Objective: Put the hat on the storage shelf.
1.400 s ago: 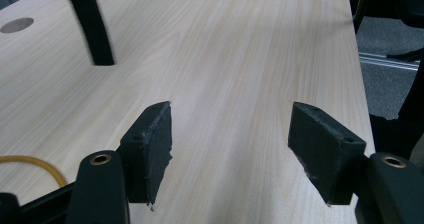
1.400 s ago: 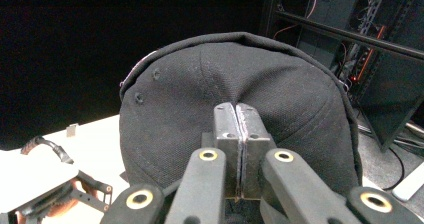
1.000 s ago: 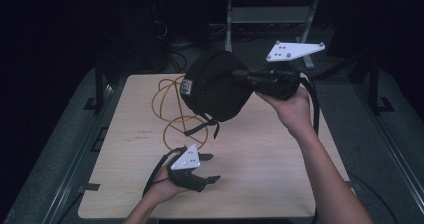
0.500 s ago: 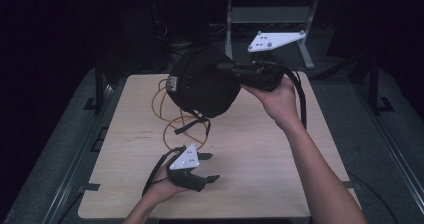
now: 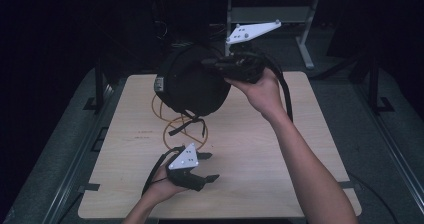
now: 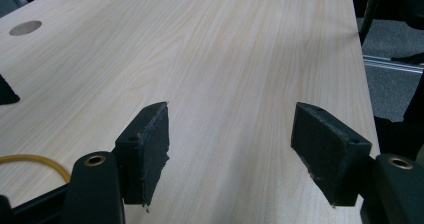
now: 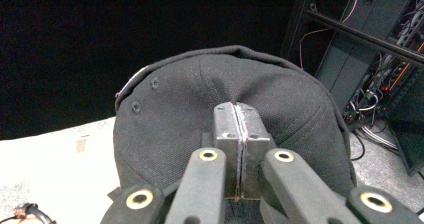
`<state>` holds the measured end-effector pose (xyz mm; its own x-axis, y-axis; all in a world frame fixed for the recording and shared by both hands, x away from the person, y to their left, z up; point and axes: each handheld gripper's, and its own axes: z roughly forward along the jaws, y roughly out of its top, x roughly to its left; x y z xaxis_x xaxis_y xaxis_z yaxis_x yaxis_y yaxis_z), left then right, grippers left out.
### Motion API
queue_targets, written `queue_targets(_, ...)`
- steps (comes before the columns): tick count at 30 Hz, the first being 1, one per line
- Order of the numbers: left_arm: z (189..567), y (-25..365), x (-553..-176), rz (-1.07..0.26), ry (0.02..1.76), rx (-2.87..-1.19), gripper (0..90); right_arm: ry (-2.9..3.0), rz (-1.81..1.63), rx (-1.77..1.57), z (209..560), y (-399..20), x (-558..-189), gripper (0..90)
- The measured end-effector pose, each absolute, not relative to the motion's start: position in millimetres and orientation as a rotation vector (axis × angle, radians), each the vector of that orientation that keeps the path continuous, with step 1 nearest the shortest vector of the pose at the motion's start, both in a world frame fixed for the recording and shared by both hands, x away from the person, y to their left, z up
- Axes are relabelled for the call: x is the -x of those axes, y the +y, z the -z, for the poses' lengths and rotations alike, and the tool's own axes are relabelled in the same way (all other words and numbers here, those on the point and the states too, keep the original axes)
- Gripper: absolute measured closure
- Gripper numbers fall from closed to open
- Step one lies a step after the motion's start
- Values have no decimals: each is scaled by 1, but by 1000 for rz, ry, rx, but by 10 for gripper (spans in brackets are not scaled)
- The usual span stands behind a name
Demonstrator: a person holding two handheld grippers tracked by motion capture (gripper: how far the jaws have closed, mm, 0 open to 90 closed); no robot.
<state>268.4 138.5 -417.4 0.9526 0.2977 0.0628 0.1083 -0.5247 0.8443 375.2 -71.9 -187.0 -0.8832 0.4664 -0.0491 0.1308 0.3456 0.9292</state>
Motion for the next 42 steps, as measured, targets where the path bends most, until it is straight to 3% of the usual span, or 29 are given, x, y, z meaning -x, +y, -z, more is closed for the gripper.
queue_targets(33,416,139,-269,-241,289,-2103,312,2437,-1499,-658,199,-7,-430,895)
queue_targets(42,418,137,-270,-241,276,-2098,311,2522,-1434,-697,219,26,-445,875)
